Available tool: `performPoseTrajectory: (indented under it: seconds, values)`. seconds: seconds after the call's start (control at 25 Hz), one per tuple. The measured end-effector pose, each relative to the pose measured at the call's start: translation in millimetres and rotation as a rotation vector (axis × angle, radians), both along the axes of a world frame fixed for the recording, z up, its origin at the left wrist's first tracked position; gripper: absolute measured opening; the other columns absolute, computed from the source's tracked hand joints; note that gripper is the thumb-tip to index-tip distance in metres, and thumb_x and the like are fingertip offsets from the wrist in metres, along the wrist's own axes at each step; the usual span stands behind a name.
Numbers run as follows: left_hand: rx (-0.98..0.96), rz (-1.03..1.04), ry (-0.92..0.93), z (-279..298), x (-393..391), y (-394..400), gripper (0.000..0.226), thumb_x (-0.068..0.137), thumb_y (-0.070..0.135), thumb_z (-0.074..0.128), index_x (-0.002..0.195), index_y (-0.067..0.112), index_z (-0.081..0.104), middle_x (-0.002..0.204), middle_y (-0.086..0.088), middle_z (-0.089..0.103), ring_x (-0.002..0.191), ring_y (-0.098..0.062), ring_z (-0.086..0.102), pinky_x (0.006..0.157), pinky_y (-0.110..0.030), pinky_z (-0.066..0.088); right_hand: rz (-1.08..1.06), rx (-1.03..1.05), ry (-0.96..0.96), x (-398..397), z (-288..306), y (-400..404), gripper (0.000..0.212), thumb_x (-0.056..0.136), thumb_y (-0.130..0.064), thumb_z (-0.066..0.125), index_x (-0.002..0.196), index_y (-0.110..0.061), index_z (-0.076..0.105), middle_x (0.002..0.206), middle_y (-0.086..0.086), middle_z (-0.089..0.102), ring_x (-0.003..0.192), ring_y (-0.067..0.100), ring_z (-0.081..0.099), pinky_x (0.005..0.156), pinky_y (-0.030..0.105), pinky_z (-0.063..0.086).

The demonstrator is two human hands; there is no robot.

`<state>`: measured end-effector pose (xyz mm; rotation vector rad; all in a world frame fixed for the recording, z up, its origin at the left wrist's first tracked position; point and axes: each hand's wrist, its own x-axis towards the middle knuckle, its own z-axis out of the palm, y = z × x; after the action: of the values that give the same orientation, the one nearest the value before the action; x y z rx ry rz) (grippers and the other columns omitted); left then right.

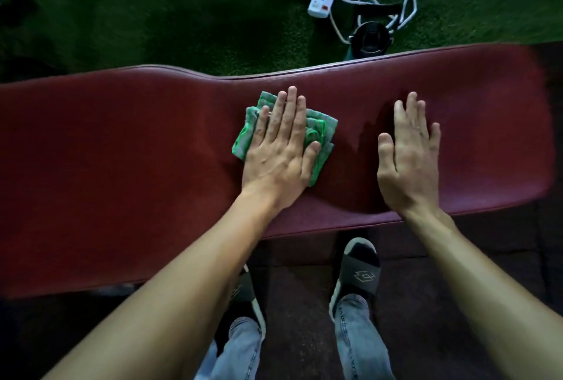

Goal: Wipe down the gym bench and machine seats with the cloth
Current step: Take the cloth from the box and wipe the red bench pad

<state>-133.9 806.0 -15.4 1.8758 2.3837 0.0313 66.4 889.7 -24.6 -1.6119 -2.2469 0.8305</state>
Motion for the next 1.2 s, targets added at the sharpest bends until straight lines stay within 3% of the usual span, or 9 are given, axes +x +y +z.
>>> performPoseTrajectory:
  seconds: [0.16, 0.28, 0.4, 0.52, 0.6, 0.72, 0.92, 1.2]
  values:
    - [-0.019, 0.145, 0.081, 7, -41, -56, 0.072, 0.105, 0.043, 0.025, 0.161, 0.001, 0.012, 0.171, -0.018, 0.007, 0.159, -0.028, 0.006, 0.128, -0.048, 0.008, -0.014, 0.057, -0.090, -30, -1, -16, 0.063, 0.105, -0.035, 0.027, 0.163, -0.014, 0.014, 0.173, 0.002, 0.001, 0.159, 0.014, -0.003, 0.129, 0.042, -0.004]
    - [-0.020, 0.388, 0.088, 15, -78, -88, 0.075, 0.105, 0.047, 0.022, 0.161, -0.001, 0.008, 0.170, -0.022, 0.003, 0.159, -0.032, 0.003, 0.129, -0.048, 0.005, -0.027, 0.077, -0.110, -31, -2, -18, 0.062, 0.105, -0.033, 0.029, 0.163, -0.015, 0.014, 0.173, 0.001, 0.002, 0.159, 0.013, -0.002, 0.130, 0.042, -0.002]
    - [0.013, 0.553, 0.082, 15, -91, -67, 0.077, 0.104, 0.047, 0.021, 0.160, -0.003, 0.006, 0.169, -0.026, 0.003, 0.158, -0.035, 0.003, 0.128, -0.048, 0.005, -0.025, 0.070, -0.086, -28, -2, -17, 0.062, 0.105, -0.032, 0.028, 0.163, -0.016, 0.014, 0.173, -0.001, 0.003, 0.159, 0.010, -0.002, 0.130, 0.040, -0.002]
    - [0.059, 0.574, 0.049, 12, -90, -13, 0.076, 0.102, 0.046, 0.017, 0.159, -0.003, 0.011, 0.168, -0.025, 0.009, 0.158, -0.035, 0.009, 0.128, -0.050, 0.007, -0.030, 0.064, -0.067, -27, -3, -17, 0.062, 0.104, -0.034, 0.026, 0.163, -0.018, 0.015, 0.173, -0.002, 0.004, 0.159, 0.009, -0.002, 0.129, 0.036, -0.004]
    - [0.068, 0.474, 0.022, 7, -75, 9, 0.076, 0.101, 0.047, 0.017, 0.160, -0.001, 0.015, 0.169, -0.022, 0.013, 0.157, -0.034, 0.012, 0.128, -0.049, 0.007, -0.020, 0.062, -0.052, -26, -4, -16, 0.061, 0.104, -0.033, 0.026, 0.163, -0.018, 0.016, 0.173, -0.003, 0.005, 0.159, 0.009, -0.001, 0.129, 0.036, -0.004]
    - [0.093, 0.143, -0.070, 1, -25, 8, 0.076, 0.099, 0.047, 0.029, 0.160, 0.001, 0.023, 0.169, -0.019, 0.017, 0.157, -0.031, 0.015, 0.127, -0.048, 0.010, -0.020, 0.051, -0.044, -22, -4, -15, 0.061, 0.104, -0.034, 0.025, 0.162, -0.019, 0.019, 0.173, -0.002, 0.007, 0.159, 0.010, 0.001, 0.129, 0.038, -0.002]
    - [0.011, -0.286, -0.113, 13, -5, -54, 0.070, 0.105, 0.046, 0.034, 0.161, 0.007, 0.022, 0.171, -0.011, 0.015, 0.159, -0.023, 0.010, 0.128, -0.044, 0.011, -0.036, -0.009, -0.009, -24, 0, -20, 0.062, 0.103, -0.036, 0.024, 0.162, -0.019, 0.020, 0.173, -0.003, 0.007, 0.159, 0.010, 0.000, 0.129, 0.041, -0.003]
    - [-0.030, -0.416, -0.069, 36, -78, -126, 0.067, 0.106, 0.045, 0.037, 0.162, 0.010, 0.022, 0.171, -0.008, 0.015, 0.159, -0.021, 0.009, 0.127, -0.046, 0.017, -0.094, -0.019, 0.033, -61, 16, -63, 0.064, 0.103, -0.033, 0.030, 0.161, -0.008, 0.020, 0.172, 0.010, 0.011, 0.160, 0.023, 0.004, 0.128, 0.054, 0.002]
